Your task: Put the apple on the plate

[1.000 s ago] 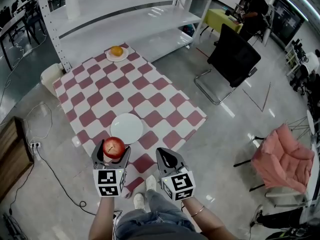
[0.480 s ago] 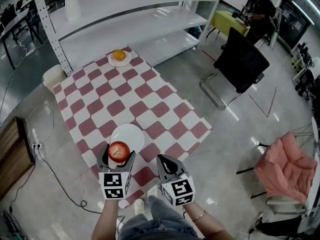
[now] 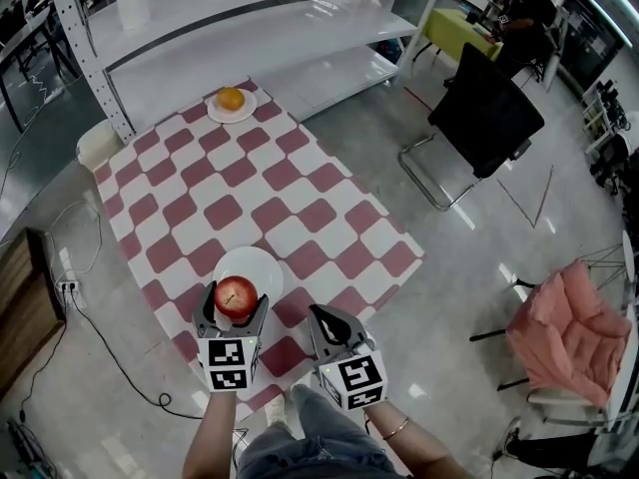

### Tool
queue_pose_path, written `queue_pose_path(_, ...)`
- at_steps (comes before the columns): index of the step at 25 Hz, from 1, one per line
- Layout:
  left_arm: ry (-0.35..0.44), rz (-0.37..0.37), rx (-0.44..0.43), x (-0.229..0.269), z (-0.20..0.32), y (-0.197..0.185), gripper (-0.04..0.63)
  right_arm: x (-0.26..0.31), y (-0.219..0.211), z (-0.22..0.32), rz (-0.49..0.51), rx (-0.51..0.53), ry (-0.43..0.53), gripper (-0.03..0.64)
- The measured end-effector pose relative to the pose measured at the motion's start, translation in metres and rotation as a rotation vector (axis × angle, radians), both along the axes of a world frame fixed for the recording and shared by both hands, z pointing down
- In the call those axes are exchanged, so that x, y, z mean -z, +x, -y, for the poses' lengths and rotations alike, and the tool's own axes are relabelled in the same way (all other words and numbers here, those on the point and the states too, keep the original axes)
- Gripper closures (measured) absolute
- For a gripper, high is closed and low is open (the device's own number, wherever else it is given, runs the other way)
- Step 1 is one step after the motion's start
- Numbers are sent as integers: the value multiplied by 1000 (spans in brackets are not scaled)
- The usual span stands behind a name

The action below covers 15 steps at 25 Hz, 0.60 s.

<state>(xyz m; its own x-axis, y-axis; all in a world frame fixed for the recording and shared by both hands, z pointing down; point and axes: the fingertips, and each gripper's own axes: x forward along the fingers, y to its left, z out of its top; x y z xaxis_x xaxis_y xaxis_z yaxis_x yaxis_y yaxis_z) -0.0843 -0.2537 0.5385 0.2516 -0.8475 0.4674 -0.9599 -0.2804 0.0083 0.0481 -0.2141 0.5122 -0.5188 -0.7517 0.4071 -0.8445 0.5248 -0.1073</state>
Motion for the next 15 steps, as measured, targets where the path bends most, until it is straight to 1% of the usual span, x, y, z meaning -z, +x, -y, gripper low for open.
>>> queue_pose_path(4, -1, 9, -4, -5, 10, 3, 173, -6, 2, 5, -1, 1, -12, 606)
queue_pose_path(8, -1, 38, -11, -12, 19, 5, 173, -11, 1, 11, -2, 5, -20, 606)
queue_pose_path(15, -3, 38, -19, -21, 30, 10, 173, -14, 1, 18, -5, 9, -25, 606)
